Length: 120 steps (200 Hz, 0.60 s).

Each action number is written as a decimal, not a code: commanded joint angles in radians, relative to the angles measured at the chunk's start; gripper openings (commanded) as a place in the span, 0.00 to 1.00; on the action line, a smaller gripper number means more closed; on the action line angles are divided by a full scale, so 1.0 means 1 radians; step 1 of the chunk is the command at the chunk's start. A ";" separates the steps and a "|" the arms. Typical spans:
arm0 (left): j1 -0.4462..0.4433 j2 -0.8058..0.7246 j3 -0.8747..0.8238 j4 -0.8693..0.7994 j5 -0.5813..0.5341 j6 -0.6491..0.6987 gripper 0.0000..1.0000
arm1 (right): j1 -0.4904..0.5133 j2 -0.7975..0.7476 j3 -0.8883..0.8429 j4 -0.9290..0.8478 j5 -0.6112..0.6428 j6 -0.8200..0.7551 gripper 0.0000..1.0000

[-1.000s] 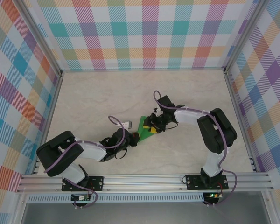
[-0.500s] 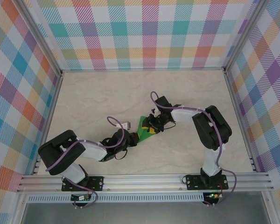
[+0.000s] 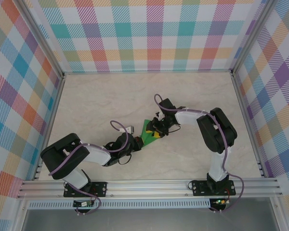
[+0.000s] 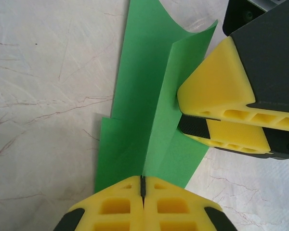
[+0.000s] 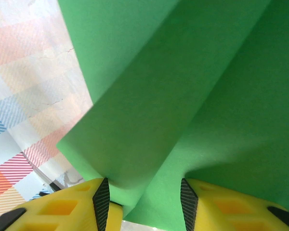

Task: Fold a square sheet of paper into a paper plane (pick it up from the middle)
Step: Fourth fold the wing at the center of the table.

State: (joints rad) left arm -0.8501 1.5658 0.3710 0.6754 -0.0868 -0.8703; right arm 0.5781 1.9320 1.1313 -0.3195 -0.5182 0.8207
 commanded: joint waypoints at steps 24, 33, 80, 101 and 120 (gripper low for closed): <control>0.023 -0.108 0.047 -0.215 -0.021 0.024 0.27 | 0.011 0.076 0.066 -0.188 0.139 -0.038 0.43; 0.029 -0.138 0.065 -0.267 -0.022 0.034 0.30 | 0.011 0.087 0.079 -0.214 0.154 -0.047 0.43; 0.077 -0.201 0.107 -0.380 0.029 0.033 0.37 | 0.011 0.110 0.113 -0.288 0.191 -0.062 0.43; 0.102 -0.180 0.122 -0.372 0.076 0.023 0.36 | 0.013 0.121 0.120 -0.302 0.194 -0.059 0.44; 0.117 -0.147 0.129 -0.344 0.119 0.022 0.35 | 0.012 0.119 0.110 -0.287 0.184 -0.052 0.44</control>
State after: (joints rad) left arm -0.7570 1.3842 0.4698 0.3412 -0.0395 -0.8486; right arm 0.5961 1.9938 1.2667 -0.5175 -0.4419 0.7795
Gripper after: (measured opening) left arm 0.356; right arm 0.439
